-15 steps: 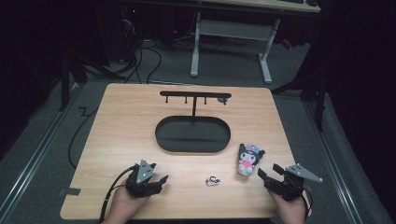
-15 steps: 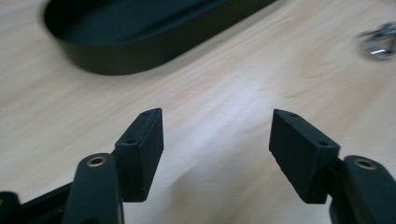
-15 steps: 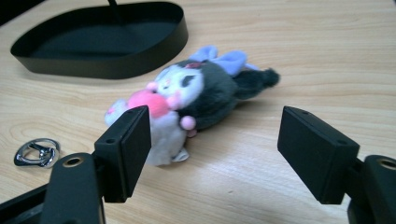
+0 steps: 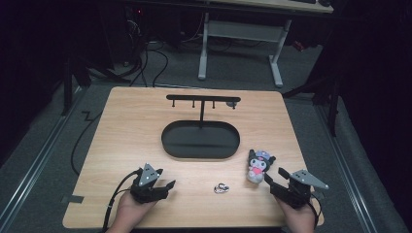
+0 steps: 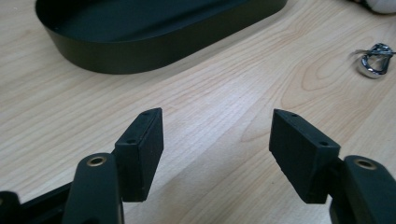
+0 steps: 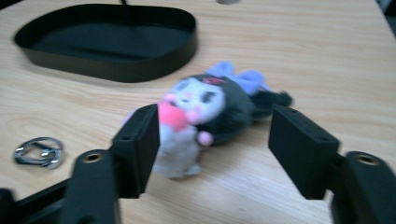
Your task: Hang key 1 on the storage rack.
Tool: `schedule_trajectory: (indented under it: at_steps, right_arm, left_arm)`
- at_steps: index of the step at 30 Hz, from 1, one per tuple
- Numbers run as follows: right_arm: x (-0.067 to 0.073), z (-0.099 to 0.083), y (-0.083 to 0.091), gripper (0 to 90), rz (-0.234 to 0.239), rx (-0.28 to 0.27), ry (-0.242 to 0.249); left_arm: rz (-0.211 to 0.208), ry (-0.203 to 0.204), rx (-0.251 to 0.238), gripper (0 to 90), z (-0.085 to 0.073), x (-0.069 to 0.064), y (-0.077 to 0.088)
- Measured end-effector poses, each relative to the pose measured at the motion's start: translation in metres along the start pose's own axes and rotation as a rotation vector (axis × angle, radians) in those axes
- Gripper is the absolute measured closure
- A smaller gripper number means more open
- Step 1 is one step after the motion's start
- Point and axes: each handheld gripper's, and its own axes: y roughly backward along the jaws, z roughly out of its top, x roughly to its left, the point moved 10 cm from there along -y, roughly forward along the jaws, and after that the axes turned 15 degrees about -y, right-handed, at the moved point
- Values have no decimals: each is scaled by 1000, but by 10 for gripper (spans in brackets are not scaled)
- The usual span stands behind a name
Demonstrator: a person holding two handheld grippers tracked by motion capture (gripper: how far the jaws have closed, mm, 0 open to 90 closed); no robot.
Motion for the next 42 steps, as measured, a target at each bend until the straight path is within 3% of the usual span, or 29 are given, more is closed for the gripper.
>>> schedule_trajectory:
  at_steps: [1,3,6,9,14,17,23,32,42]
  right_arm:
    - [4,0,0,417,11,-1,14]
    - [14,0,-1,518,43,-1,40]
    - [24,-2,-4,585,83,11,39]
    - [43,-9,-16,649,143,70,33]
    - [58,-16,-32,725,167,114,62]
    - [67,-21,-45,816,173,147,90]
    - [71,-25,-53,880,163,170,113]
    - [62,-32,-57,877,118,203,102]
    - [53,-34,-53,845,102,195,86]
  left_arm:
    - [2,-3,4,364,0,-1,-1]
    - [11,-9,4,364,0,-2,-1]
    - [22,1,-5,364,1,-1,2]
    - [20,17,-15,364,-1,-1,9]
    - [5,26,7,364,-9,-1,12]
    - [13,32,16,363,-14,-1,15]
    - [11,30,18,363,-16,-1,18]
    - [-6,6,22,359,-14,-7,13]
    - [-41,-12,7,353,-8,-14,7]
